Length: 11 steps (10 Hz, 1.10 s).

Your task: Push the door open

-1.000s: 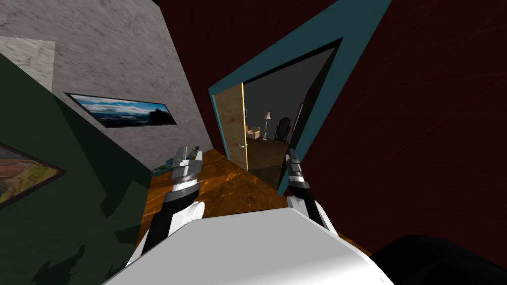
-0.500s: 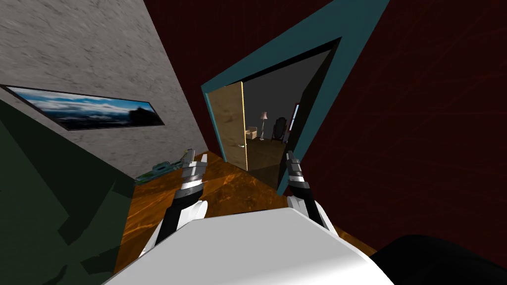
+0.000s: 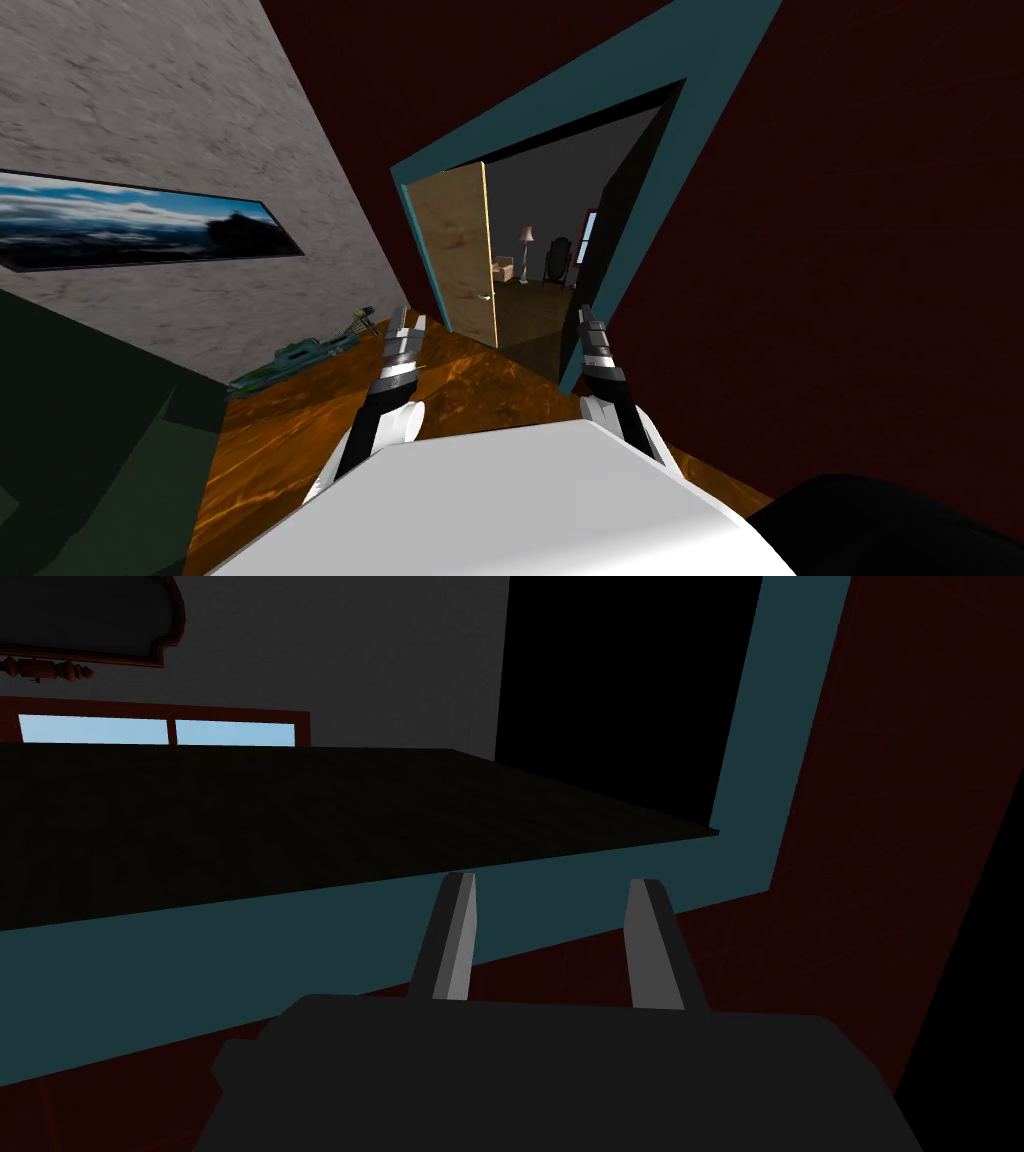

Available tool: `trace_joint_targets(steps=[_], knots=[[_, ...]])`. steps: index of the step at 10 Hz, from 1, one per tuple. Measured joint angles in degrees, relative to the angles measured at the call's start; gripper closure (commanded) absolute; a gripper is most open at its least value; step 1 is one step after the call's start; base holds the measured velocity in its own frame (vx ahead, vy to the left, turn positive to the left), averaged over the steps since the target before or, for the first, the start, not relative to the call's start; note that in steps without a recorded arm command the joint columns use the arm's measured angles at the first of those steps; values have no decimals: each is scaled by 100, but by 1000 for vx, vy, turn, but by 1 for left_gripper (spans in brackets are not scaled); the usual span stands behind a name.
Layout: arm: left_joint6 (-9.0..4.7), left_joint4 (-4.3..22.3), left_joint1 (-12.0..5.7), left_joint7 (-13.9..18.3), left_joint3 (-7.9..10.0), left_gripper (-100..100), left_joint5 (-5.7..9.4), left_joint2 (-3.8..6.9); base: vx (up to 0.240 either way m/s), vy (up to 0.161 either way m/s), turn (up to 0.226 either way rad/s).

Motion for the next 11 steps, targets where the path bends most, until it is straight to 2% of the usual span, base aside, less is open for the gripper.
trace_joint_targets(steps=[3, 4, 8, 11], knots=[[-86, 443, -146, -2, 13, -100, 24, 67, 76, 85, -155], [-155, 657, -231, -2, 27, -100, 34, 93, 87, 92, -142], [-210, 1217, -469, 3, 80, -100, 75, 172, 54, 83, -132], [-351, 1680, -601, 14, 98, -100, 102, 227, 47, 76, -111]])
